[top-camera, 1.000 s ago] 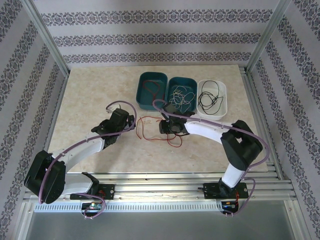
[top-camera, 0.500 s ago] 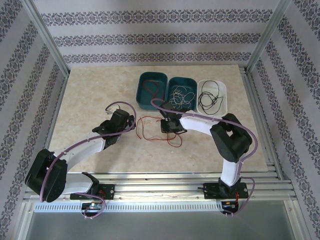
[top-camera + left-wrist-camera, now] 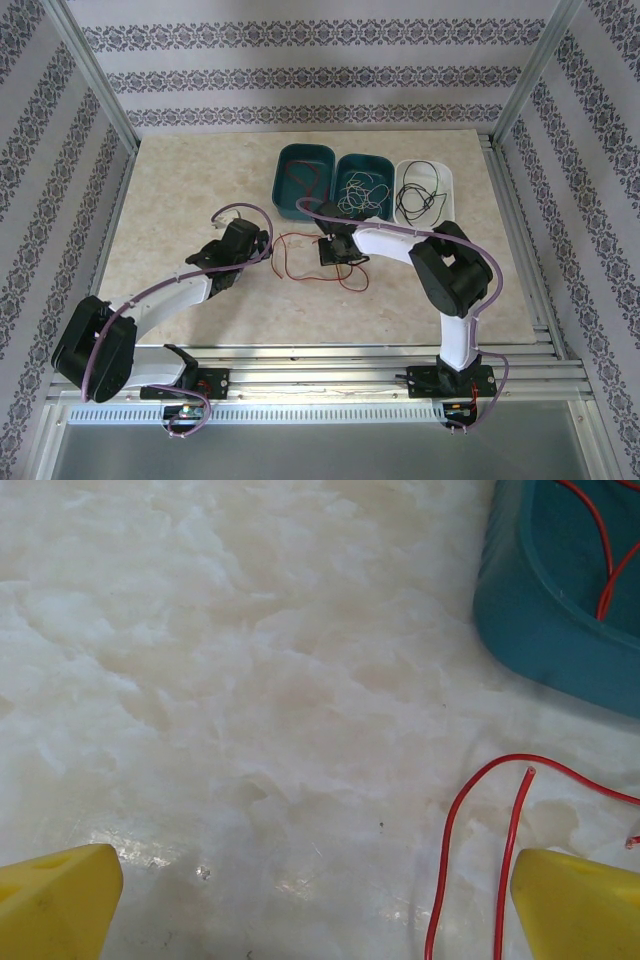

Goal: Untangle the cables

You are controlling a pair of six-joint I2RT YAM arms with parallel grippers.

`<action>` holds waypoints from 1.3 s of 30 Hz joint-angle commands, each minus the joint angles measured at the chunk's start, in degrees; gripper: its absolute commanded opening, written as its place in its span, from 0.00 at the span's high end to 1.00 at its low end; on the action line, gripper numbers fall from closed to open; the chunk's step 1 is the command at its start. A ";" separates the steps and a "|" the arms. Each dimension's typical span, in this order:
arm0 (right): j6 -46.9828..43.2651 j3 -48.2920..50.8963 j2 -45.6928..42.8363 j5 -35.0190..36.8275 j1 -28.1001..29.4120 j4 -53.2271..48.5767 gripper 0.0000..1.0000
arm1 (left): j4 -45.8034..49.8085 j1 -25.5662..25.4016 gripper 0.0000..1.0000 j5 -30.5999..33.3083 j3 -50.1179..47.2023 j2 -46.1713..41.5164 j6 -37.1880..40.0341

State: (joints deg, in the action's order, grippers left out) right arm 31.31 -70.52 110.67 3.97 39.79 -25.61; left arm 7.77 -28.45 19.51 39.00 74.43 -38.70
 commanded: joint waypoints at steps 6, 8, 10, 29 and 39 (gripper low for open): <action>-3.43 -2.64 -3.63 2.17 3.80 -0.92 1.00 | -2.15 -0.30 0.01 0.45 0.20 0.94 -0.69; -3.12 -2.86 -5.50 1.95 4.17 -0.94 1.00 | -2.03 -0.29 0.01 0.76 0.58 1.01 -0.37; -2.71 -3.04 -7.23 1.66 4.34 -0.69 1.00 | -1.67 -0.34 0.01 1.12 0.87 0.89 -0.15; 1.04 -9.08 -16.72 -4.44 0.67 1.44 1.00 | -0.70 -0.30 0.01 5.68 -1.20 -5.02 1.27; 4.92 -15.85 -14.84 -4.01 -2.87 1.06 1.00 | -1.60 -0.34 0.01 5.19 -1.62 -5.79 1.62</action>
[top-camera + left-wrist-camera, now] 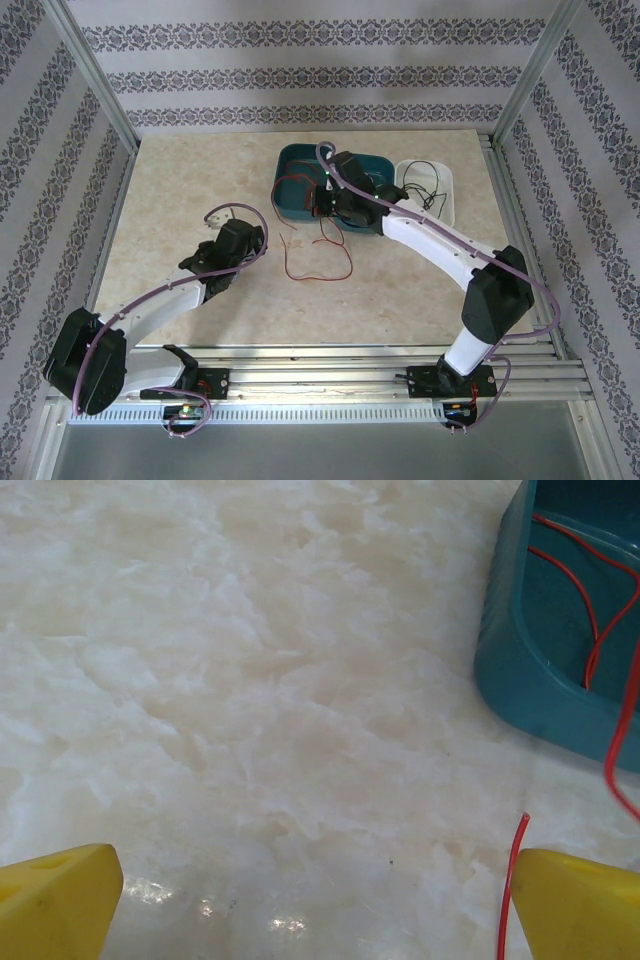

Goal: Untangle the cables

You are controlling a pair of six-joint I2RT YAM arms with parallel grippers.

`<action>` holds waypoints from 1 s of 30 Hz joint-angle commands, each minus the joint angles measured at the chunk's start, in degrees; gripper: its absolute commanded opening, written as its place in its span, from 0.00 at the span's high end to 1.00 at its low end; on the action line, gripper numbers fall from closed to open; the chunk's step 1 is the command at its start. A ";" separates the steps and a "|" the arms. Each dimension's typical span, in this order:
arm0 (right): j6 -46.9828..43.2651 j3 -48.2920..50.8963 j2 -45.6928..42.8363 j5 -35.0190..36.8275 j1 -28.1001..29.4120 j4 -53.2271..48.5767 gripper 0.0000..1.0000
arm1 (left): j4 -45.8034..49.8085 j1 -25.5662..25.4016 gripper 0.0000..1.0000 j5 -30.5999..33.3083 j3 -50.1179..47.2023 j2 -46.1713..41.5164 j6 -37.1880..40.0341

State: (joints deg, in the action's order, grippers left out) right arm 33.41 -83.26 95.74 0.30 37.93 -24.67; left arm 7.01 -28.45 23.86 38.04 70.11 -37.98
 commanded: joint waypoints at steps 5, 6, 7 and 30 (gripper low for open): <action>7.04 -5.87 2.93 0.14 -2.49 3.91 1.00 | -1.35 -0.33 0.00 0.93 -1.00 -1.98 1.16; 7.18 -6.83 3.80 0.80 -2.51 4.65 1.00 | -1.24 -0.30 0.00 0.83 -0.95 -2.08 1.15; 7.48 -8.00 4.90 1.46 -2.62 5.01 1.00 | -1.04 -0.29 0.00 0.63 -0.93 -2.18 1.24; 20.57 -24.73 24.68 8.80 -4.62 2.09 1.00 | 0.55 0.23 0.01 1.02 -2.77 -5.30 1.33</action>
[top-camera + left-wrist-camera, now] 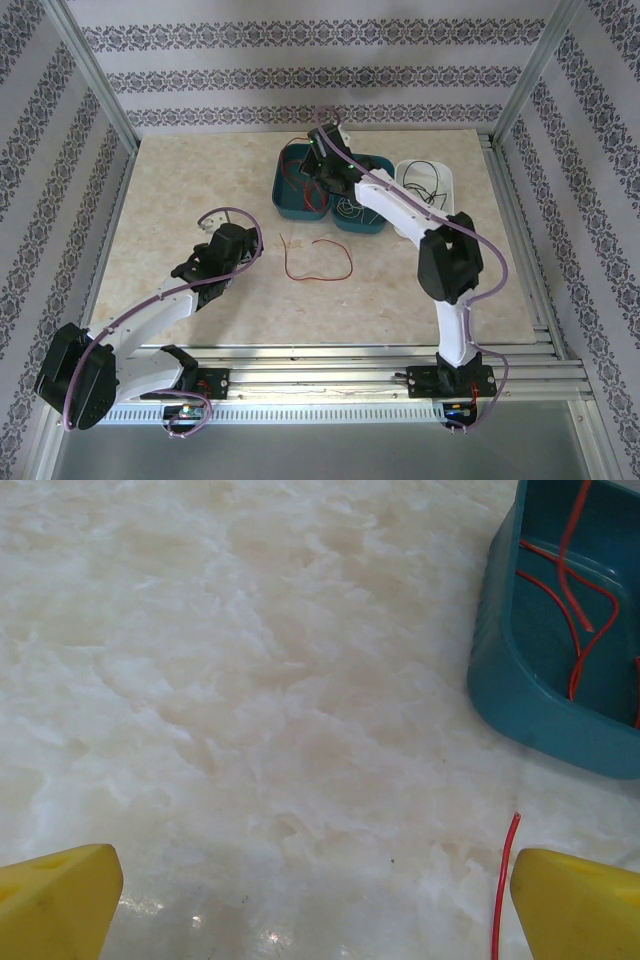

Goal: Untangle the cables

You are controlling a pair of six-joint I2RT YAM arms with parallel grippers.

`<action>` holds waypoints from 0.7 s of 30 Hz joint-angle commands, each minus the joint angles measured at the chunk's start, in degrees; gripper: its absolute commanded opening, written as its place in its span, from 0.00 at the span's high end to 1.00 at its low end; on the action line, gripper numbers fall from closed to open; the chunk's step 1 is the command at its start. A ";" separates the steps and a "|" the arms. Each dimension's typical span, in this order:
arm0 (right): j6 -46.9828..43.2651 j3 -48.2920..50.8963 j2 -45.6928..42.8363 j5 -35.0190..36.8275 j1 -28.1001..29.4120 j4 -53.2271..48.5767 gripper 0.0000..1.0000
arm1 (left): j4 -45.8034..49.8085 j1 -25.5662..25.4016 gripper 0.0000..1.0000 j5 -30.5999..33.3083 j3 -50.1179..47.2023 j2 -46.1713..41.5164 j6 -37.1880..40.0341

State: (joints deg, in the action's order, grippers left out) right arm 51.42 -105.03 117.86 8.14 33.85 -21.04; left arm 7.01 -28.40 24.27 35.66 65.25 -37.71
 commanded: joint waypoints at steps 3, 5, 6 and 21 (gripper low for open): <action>3.02 -5.55 5.10 2.45 -0.72 -1.76 1.00 | 0.86 0.28 0.01 0.67 -0.55 -0.78 1.06; 3.49 -7.17 6.44 3.39 -0.87 -2.10 1.00 | 1.06 0.23 0.01 0.65 -0.67 -0.98 1.06; 3.81 -7.52 6.96 3.91 -0.93 -1.93 1.00 | 1.17 0.34 0.01 0.62 -0.72 -1.08 1.06; 6.24 -19.35 19.27 8.13 -1.50 -2.20 1.00 | 1.74 1.24 0.01 0.82 -0.59 -1.04 1.77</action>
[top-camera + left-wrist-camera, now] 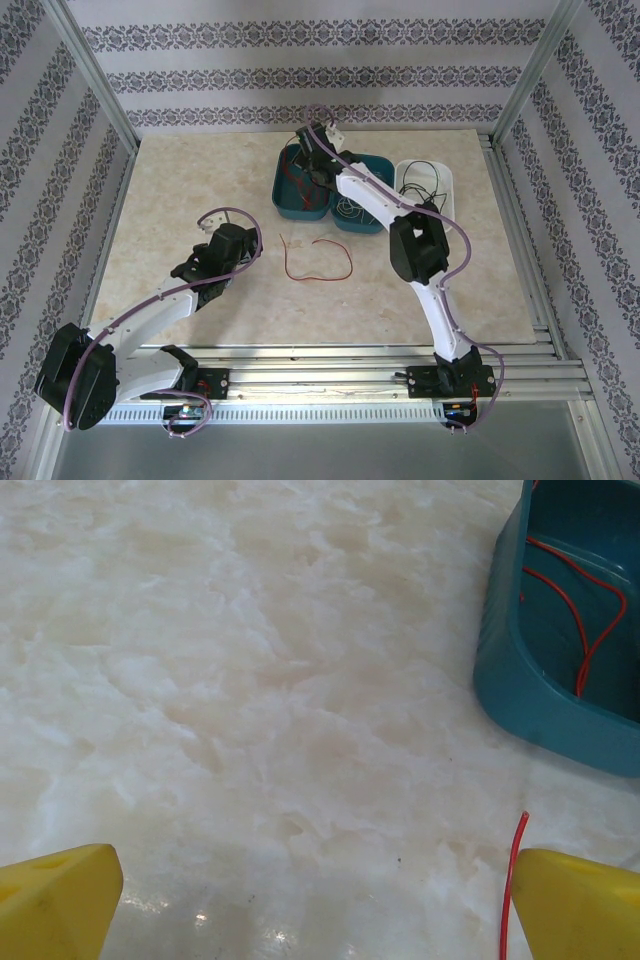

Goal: Untangle the cables

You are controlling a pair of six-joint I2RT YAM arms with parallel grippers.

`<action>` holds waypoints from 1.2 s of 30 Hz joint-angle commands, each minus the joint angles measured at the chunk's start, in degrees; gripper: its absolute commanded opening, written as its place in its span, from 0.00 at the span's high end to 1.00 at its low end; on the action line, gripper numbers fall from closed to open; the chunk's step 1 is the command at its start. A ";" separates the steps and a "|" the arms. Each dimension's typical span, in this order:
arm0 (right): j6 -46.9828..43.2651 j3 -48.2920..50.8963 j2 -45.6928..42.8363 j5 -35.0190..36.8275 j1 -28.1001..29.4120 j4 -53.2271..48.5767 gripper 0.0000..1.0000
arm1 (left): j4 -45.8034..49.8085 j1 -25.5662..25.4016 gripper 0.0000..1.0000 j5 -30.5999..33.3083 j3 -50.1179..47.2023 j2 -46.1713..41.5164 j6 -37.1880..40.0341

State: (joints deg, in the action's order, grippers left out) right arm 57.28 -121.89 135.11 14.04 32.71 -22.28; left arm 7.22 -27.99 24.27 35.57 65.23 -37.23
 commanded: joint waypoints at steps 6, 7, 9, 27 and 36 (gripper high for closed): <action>1.49 1.98 0.78 -0.07 -0.10 -0.55 1.00 | 1.65 1.09 0.01 0.82 -0.77 -1.20 1.35; 1.13 2.89 0.25 -0.52 -0.02 -0.42 1.00 | 1.57 1.05 0.01 0.86 -0.79 -1.18 1.30; -0.21 5.08 -1.19 -1.27 0.31 -0.25 1.00 | 1.57 1.17 0.01 0.80 -0.91 -1.18 1.35; -7.16 7.11 -1.47 -2.68 1.04 -3.33 0.93 | 0.89 1.22 0.01 -0.62 -2.37 -3.65 0.32; -10.54 8.56 -4.87 -0.96 0.95 -3.73 0.70 | 1.37 1.24 0.01 -1.05 -2.46 -4.77 0.75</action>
State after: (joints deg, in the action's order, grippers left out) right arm 48.99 -113.38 132.90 11.38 33.26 -24.49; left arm 7.25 -27.29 23.68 33.52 61.01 -36.69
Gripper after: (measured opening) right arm 0.291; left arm 0.993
